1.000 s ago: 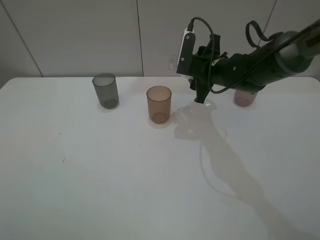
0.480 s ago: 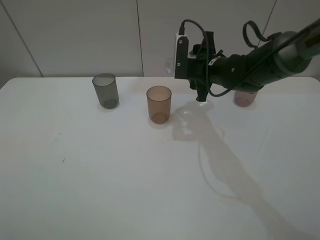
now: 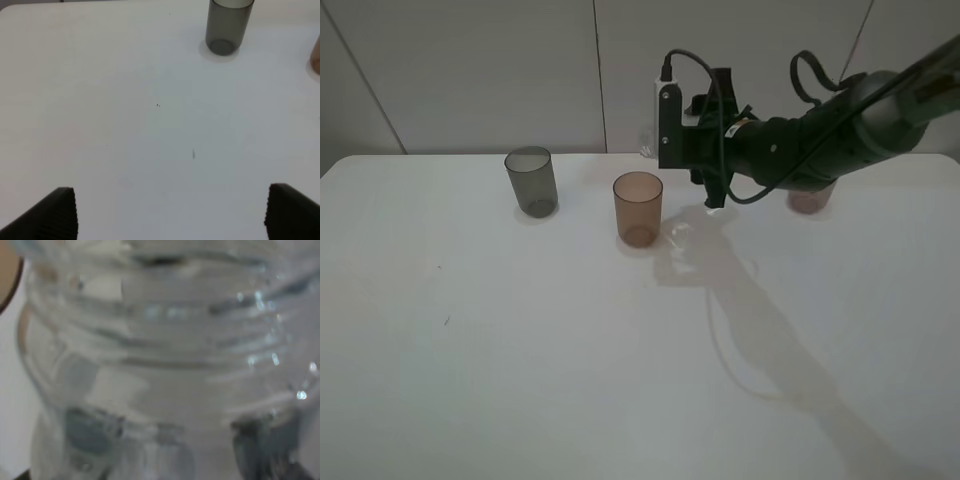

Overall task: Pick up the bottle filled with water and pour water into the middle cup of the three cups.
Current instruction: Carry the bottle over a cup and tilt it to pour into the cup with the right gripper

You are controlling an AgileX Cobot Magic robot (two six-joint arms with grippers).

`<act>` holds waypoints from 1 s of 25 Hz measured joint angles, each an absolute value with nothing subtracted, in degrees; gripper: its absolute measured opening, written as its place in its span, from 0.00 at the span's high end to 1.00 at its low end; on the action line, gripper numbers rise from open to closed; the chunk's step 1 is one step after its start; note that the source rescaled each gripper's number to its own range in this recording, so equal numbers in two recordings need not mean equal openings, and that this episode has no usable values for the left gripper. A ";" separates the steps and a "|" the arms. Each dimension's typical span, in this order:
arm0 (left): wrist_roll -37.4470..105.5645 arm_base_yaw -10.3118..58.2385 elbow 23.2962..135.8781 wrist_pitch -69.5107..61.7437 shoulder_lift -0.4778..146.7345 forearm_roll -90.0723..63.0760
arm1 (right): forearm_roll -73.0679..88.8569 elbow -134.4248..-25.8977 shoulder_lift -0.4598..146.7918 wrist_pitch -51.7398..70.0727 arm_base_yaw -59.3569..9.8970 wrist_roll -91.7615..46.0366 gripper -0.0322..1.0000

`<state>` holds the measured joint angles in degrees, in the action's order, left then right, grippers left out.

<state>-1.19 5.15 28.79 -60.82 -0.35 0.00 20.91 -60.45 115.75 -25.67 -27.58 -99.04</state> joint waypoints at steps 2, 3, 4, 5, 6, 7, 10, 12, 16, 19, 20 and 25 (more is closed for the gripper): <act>-1.19 5.15 28.79 -60.82 -0.35 0.00 | 20.91 -60.45 116.20 -26.38 -27.98 -99.43 0.96; -1.19 5.15 28.79 -60.82 -0.35 0.00 | 20.87 -60.45 116.39 -26.51 -28.10 -99.70 0.96; -1.19 5.15 28.79 -60.82 -0.35 0.00 | 20.87 -60.45 116.48 -26.68 -28.16 -100.13 0.96; -1.19 5.15 28.79 -60.82 -0.35 0.00 | 20.87 -60.45 116.70 -26.99 -28.16 -100.60 0.96; -1.19 5.15 28.79 -60.82 -0.35 0.00 | 20.87 -60.45 116.90 -27.54 -28.16 -100.99 0.96; -1.19 5.15 28.79 -60.82 -0.35 0.00 | 20.87 -60.45 117.22 -27.86 -28.16 -101.44 0.96; -1.19 5.15 28.79 -60.82 -0.35 0.00 | 20.87 -60.50 118.12 -28.80 -28.16 -102.28 0.96; -1.19 5.15 28.79 -60.82 -0.35 0.00 | 20.87 -60.50 118.51 -29.85 -28.16 -102.90 0.96; -1.19 5.15 28.79 -60.82 -0.35 0.00 | 21.15 -60.50 119.45 -32.14 -28.16 -105.74 0.96; -1.19 5.15 28.79 -60.82 -0.35 0.00 | 21.34 -60.50 119.53 -33.41 -28.16 -107.13 0.96; -1.19 5.15 28.79 -60.82 -0.35 0.00 | 21.34 -60.50 119.53 -33.97 -28.16 -107.24 0.96; -1.19 5.15 28.79 -60.82 -0.35 0.00 | 21.34 -60.50 119.53 -35.95 -28.16 -108.87 0.96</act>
